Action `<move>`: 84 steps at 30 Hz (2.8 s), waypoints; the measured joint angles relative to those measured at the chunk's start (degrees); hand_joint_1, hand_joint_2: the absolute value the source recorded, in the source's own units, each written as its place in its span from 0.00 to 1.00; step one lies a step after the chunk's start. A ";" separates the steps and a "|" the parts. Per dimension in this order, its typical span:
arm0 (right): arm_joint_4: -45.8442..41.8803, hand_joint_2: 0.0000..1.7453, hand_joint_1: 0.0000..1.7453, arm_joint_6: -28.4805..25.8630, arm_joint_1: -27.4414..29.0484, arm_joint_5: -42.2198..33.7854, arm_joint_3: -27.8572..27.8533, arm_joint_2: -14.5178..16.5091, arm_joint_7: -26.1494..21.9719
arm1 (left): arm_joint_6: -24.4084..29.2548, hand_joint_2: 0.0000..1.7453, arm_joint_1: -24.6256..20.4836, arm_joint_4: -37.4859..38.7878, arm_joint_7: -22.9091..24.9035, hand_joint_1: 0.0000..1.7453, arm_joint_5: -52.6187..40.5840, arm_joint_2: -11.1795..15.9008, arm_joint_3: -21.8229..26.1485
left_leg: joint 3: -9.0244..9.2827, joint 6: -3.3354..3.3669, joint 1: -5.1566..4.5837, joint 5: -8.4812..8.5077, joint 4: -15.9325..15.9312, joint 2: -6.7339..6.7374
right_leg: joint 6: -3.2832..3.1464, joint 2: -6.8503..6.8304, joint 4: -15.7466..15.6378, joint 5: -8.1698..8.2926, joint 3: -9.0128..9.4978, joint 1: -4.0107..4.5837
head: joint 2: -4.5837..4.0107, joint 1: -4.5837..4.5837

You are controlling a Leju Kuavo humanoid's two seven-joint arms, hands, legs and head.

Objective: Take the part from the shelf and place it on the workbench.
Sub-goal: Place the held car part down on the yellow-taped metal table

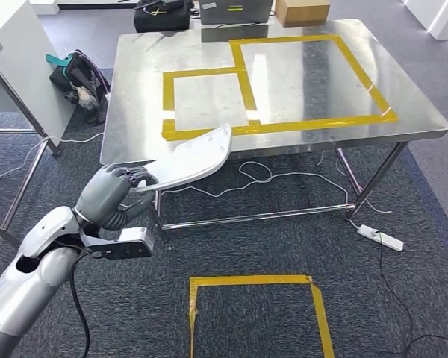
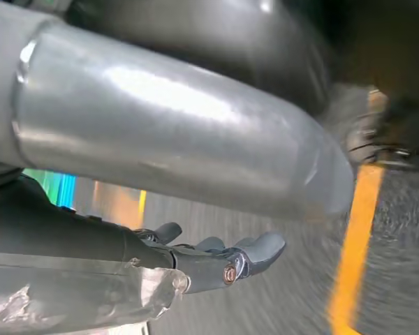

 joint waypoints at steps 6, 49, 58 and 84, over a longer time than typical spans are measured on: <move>-1.11 0.00 0.00 -1.35 0.84 -3.95 -7.37 -0.13 -1.68 | -0.47 1.00 5.03 -2.63 -0.71 1.00 0.09 3.36 1.78 | -0.07 -0.01 0.02 -0.01 -0.01 0.03 | -0.10 -0.05 0.00 -0.13 -0.08 0.03 | 0.00 -0.01; -3.45 0.00 0.00 5.83 2.28 2.65 -7.16 -2.92 -6.88 | -1.20 1.00 4.50 -0.92 -3.34 1.00 -0.89 3.06 1.17 | -7.11 0.01 -0.18 -5.19 7.70 -0.26 | -1.12 1.41 1.09 -2.96 2.15 -0.76 | 0.00 0.85; -3.43 0.00 0.00 6.16 1.82 3.94 -6.02 -2.97 -7.36 | -0.67 1.00 4.77 -0.73 -4.75 1.00 0.25 2.92 2.15 | -4.73 1.95 -0.40 2.94 1.05 -0.39 | 1.21 1.03 9.37 -10.77 -0.08 -0.18 | 0.00 0.93; -3.39 0.00 0.00 6.61 2.00 5.70 -4.21 -2.85 -7.02 | -1.96 1.00 5.28 0.12 -5.12 1.00 0.44 2.64 2.06 | -7.21 0.43 -0.43 4.38 2.67 -0.27 | 0.75 1.32 -0.98 -10.22 11.23 -0.78 | -0.02 0.16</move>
